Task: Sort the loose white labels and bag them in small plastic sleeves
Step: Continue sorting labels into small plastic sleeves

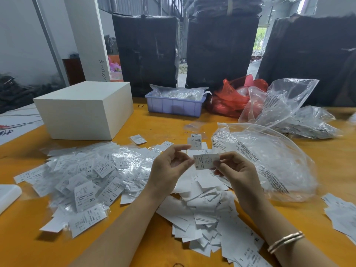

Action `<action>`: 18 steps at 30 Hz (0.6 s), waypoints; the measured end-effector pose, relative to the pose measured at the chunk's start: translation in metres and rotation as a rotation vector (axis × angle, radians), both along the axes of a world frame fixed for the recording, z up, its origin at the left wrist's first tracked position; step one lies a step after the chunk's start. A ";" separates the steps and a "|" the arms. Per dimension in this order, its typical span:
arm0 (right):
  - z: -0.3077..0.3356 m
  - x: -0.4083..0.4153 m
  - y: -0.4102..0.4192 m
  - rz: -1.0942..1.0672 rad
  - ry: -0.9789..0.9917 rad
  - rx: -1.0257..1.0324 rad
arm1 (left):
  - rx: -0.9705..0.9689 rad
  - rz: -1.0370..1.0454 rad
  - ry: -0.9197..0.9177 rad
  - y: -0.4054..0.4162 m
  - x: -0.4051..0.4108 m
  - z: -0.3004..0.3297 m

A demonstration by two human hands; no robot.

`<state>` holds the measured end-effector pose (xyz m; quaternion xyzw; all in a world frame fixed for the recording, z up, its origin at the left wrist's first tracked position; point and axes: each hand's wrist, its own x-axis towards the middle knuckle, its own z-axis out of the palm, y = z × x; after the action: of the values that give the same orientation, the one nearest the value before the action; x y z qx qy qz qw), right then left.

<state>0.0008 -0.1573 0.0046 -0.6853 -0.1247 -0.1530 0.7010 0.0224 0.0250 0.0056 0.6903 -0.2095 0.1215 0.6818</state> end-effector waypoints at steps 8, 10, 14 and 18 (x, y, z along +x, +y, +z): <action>0.001 0.000 0.002 0.047 0.034 -0.032 | -0.095 -0.032 0.087 0.000 0.000 0.002; 0.002 0.000 0.003 0.047 0.022 -0.064 | -0.073 -0.042 0.094 -0.001 -0.001 0.002; 0.002 0.001 0.001 0.027 0.031 -0.054 | -0.082 -0.031 0.109 0.000 -0.002 0.003; 0.002 0.001 0.002 0.066 0.061 -0.054 | -0.122 -0.034 0.131 0.000 -0.001 0.003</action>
<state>0.0016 -0.1557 0.0062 -0.7038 -0.1298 -0.1053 0.6904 0.0210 0.0252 0.0087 0.6504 -0.1683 0.0767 0.7367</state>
